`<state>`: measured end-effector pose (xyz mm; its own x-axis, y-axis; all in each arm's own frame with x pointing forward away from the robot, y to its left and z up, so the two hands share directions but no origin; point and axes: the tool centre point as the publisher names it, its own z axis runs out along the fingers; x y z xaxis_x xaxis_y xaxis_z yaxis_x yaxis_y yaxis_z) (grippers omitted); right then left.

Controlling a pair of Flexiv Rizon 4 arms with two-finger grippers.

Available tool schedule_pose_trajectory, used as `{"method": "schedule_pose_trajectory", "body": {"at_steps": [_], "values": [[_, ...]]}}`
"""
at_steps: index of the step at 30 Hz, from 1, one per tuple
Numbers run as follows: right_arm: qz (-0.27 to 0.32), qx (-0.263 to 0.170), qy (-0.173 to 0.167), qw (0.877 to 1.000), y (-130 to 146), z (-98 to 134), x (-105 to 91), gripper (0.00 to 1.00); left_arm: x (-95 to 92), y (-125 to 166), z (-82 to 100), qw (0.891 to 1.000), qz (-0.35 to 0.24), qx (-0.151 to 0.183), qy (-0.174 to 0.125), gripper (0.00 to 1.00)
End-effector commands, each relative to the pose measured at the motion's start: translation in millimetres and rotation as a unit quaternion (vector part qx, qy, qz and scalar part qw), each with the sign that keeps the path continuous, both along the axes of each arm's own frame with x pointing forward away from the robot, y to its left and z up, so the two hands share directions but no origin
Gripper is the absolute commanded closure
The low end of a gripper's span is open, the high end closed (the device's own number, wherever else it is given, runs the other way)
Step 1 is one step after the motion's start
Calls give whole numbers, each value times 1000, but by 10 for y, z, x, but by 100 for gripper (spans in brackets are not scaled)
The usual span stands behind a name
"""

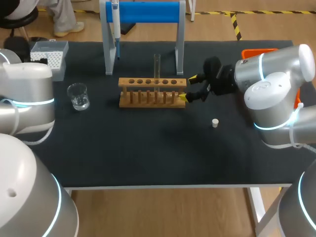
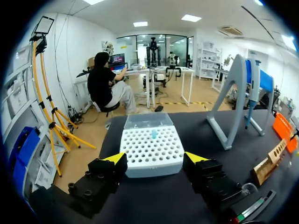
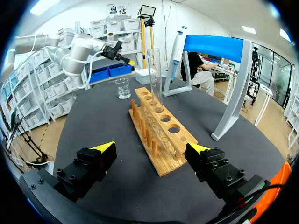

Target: Invert the test tube, pick up the pipette, mount the tip to pipette, aspirate from beaker and dispense into the tube, eject the tip, return the pipette, and cap with the stopper.

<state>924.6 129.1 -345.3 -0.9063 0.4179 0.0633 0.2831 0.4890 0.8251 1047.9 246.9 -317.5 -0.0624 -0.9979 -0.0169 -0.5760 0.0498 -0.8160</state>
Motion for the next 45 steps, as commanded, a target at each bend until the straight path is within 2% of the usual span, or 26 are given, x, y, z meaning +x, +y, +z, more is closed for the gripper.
{"method": "schedule_pose_trajectory", "body": {"at_steps": [1,6,17,24,36,41,45], "values": [[1,0,0,1000,-8,3,-3,0,147,-9,-88,1000,5,0,-1,28],[1,0,0,1000,-8,3,-3,0,242,-54,-131,1000,6,0,0,31],[1,0,0,1000,-8,3,-3,0,482,-144,-202,1000,-6,3,-2,31],[1,0,0,1000,-8,3,-3,0,580,-164,-294,1000,-9,4,3,31],[1,0,0,1000,-8,3,-3,0,738,-144,-351,1000,-12,8,9,30],[1,0,0,1000,-8,3,-3,0,793,-128,-379,1000,-12,9,11,33],[1,0,0,1000,-8,3,-3,0,833,-115,-402,1000,-10,9,13,40]]}}
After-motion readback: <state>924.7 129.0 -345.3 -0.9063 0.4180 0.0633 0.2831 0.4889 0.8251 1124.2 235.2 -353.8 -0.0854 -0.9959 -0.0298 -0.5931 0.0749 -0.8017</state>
